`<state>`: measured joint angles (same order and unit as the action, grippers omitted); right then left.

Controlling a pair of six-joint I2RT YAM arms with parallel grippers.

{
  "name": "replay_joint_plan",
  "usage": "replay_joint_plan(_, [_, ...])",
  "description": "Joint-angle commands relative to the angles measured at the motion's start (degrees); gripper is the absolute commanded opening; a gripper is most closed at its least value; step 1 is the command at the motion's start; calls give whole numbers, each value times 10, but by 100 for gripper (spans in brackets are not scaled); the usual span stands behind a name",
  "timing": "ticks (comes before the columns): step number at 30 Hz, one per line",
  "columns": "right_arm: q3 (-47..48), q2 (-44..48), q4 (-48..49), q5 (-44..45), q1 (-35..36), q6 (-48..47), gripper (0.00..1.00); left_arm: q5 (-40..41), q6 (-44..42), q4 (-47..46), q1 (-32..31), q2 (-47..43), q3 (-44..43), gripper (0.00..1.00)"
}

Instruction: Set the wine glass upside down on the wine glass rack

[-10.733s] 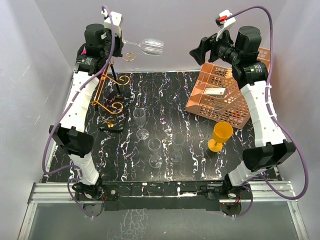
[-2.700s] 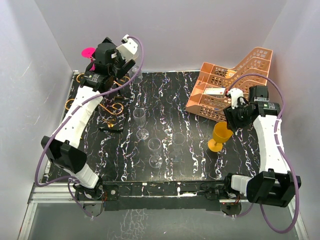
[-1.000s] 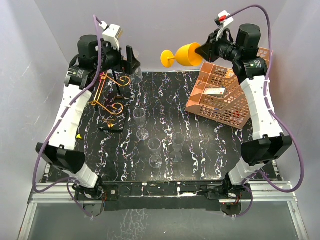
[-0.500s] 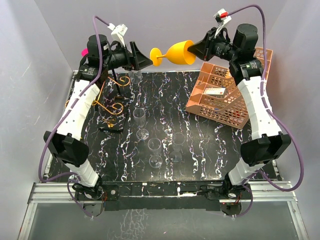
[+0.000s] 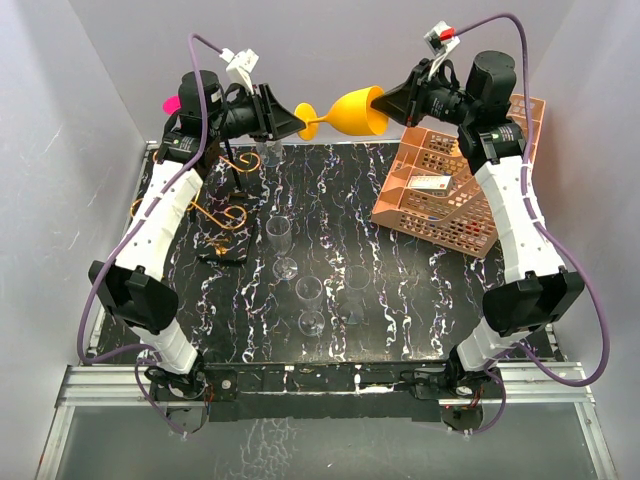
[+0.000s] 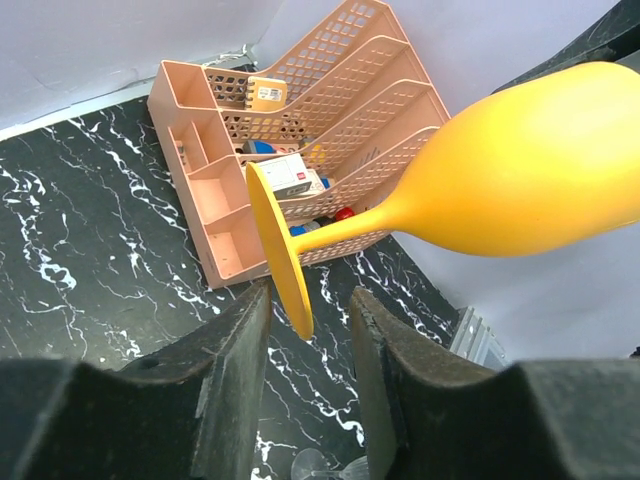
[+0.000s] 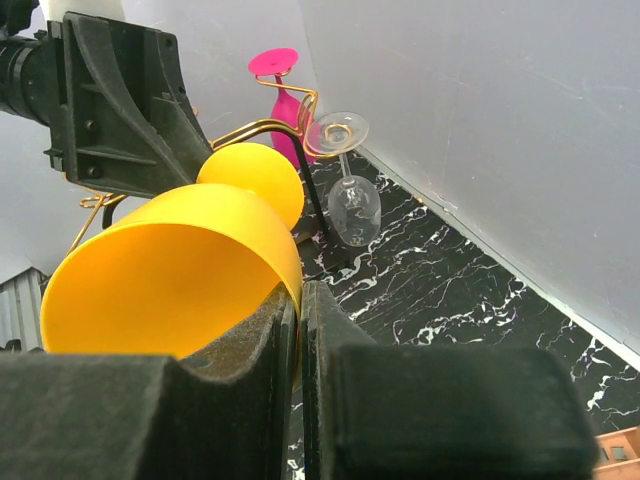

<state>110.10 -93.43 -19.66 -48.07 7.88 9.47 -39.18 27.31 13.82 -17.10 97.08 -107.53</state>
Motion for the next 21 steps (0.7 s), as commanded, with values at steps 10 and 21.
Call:
replay_joint_plan(10, [-16,33,49,-21,5,7,8,-5,11,-23,-7,-10,12,10])
replay_joint_plan(21, [-39,50,23,-17,5,-36,44,43,-43,21,-4,-19,-14,0])
